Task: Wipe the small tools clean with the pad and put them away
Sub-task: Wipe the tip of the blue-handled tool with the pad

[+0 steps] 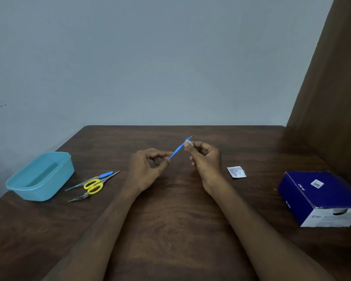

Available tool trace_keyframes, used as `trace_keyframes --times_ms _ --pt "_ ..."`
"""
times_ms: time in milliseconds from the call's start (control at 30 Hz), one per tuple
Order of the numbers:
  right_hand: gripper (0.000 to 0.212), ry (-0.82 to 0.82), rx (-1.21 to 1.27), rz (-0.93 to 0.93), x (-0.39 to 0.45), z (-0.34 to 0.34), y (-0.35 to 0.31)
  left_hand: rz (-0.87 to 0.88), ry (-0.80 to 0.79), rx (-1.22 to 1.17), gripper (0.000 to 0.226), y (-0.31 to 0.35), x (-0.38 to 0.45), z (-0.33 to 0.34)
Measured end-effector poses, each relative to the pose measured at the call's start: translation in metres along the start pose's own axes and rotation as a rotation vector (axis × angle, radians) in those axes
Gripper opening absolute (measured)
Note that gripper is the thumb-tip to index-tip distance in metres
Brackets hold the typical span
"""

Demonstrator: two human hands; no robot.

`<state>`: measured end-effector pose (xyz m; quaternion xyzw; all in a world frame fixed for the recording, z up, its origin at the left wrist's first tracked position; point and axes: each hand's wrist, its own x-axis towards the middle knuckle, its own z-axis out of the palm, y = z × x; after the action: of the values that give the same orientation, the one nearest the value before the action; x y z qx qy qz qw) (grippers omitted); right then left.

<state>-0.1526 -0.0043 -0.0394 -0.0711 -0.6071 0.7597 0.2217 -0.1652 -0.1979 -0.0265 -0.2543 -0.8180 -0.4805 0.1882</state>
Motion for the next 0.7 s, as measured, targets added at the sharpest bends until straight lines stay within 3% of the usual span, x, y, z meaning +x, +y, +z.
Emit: trace_keyframes --times_ms 300,433,533,700 --pt "0.014 0.041 0.094 0.014 0.005 -0.007 -0.006 0.015 -0.064 0.036 0.027 -0.002 0.0 0.001" --pt "0.008 0.066 -0.019 -0.083 0.006 -0.007 -0.002 -0.026 -0.086 0.08 0.008 -0.007 -0.001 0.003" --pt "0.009 0.064 -0.056 -0.11 0.004 -0.005 -0.003 -0.053 -0.077 0.13 0.01 -0.014 0.001 0.005" --pt "0.009 0.181 0.227 -0.04 0.007 -0.008 -0.008 -0.06 -0.063 0.132 0.012 -0.02 0.003 0.006"
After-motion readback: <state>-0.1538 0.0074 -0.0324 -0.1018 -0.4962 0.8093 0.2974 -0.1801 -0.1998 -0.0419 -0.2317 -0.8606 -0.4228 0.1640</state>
